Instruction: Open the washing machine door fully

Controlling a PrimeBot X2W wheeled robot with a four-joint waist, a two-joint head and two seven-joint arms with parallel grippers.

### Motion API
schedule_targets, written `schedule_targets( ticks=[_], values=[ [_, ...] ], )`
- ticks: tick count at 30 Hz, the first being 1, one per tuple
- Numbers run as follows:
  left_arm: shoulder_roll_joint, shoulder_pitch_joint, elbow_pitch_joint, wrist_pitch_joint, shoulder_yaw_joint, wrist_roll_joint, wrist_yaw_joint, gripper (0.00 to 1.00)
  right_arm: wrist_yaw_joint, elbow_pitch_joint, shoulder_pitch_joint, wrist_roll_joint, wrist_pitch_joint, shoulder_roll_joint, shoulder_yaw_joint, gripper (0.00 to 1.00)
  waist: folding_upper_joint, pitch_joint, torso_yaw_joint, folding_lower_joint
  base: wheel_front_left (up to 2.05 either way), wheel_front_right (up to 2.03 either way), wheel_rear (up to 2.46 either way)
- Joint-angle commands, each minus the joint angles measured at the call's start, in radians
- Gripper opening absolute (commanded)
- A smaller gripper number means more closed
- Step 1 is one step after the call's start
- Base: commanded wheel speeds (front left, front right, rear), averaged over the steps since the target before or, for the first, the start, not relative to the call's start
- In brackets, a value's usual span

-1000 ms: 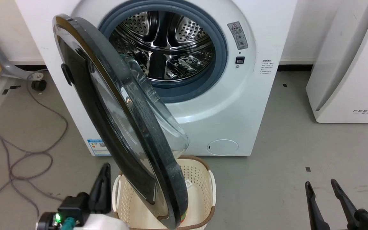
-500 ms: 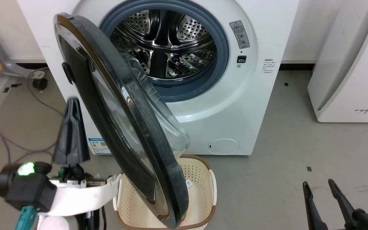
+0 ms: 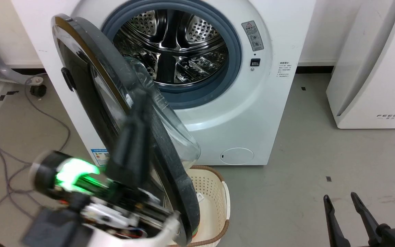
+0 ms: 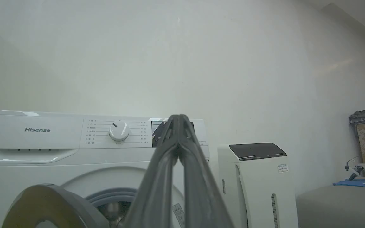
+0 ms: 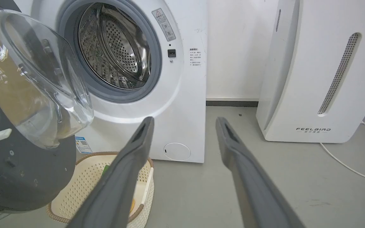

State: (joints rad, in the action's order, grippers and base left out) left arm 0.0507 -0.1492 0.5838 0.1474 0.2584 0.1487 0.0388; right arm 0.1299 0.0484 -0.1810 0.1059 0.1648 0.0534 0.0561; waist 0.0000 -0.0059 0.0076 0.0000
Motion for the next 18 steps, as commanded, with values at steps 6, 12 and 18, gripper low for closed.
schedule_targets(
  ticks=[6, 12, 18],
  values=[
    [0.001, 0.095, -0.036, -0.103, 0.143, 0.050, 0.020, 0.00, 0.001, -0.009, 0.010, 0.003, 0.005, -0.003, 0.003, 1.00, 0.0000, 0.001, 0.002, 0.0000, 0.00, 0.00, 0.00],
    [0.014, 0.177, -0.109, -0.205, 0.261, 0.073, 0.037, 0.00, 0.001, -0.018, 0.010, 0.004, 0.007, -0.003, 0.009, 1.00, 0.0000, 0.002, 0.013, 0.0000, 0.00, 0.00, 0.00],
    [0.025, 0.212, -0.203, -0.270, 0.320, 0.071, 0.038, 0.00, 0.001, -0.028, 0.015, 0.006, 0.008, -0.003, 0.005, 1.00, 0.0000, 0.005, 0.020, 0.0000, 0.00, 0.00, 0.00]
  ],
)
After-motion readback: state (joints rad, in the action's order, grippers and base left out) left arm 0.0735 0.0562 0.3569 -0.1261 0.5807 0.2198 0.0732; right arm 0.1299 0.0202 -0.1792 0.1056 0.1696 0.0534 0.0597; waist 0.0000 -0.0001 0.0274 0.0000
